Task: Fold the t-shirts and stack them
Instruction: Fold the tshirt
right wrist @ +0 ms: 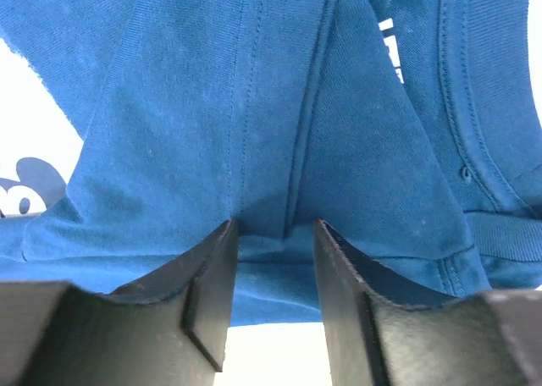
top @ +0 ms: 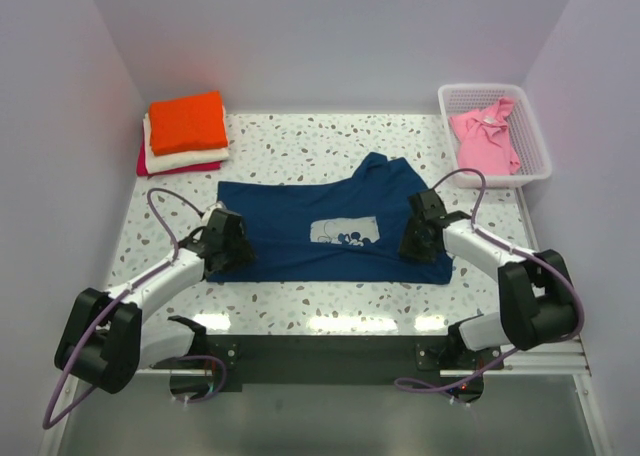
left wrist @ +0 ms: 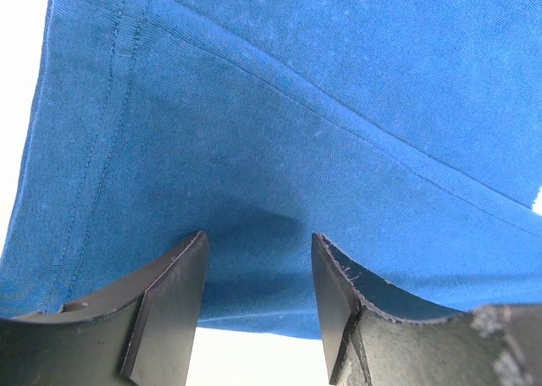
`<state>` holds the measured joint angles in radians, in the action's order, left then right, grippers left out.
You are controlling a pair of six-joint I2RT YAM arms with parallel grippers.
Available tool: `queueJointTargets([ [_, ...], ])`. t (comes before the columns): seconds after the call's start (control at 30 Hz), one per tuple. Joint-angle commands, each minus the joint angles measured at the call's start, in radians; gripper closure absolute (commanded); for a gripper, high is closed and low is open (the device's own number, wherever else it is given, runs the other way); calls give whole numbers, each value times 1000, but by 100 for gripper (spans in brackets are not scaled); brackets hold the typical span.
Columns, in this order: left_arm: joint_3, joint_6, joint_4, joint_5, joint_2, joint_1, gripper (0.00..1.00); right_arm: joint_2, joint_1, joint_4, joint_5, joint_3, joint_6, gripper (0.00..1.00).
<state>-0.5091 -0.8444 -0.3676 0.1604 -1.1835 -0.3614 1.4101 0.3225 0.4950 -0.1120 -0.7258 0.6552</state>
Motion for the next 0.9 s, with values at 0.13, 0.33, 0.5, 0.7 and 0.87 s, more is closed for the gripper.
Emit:
queueJointTargets([
  [0.13,-28,30,-17,10,-18,-1,43,49,10,-42,12,-40,29,72],
  [0.33,-31,34,-19,10,-18,-1,43,61,10,-35,17,-75,29,92],
  [0.5,-34,38,-22,14,-19,-1,44,44,10,16,11,-112,18,94],
  [0.7,-34,44,-22,13,-18,-1,44,29,12,40,9,-106,6,74],
  [0.87,-32,47,-24,13,-18,-1,44,24,12,43,6,-74,11,62],
])
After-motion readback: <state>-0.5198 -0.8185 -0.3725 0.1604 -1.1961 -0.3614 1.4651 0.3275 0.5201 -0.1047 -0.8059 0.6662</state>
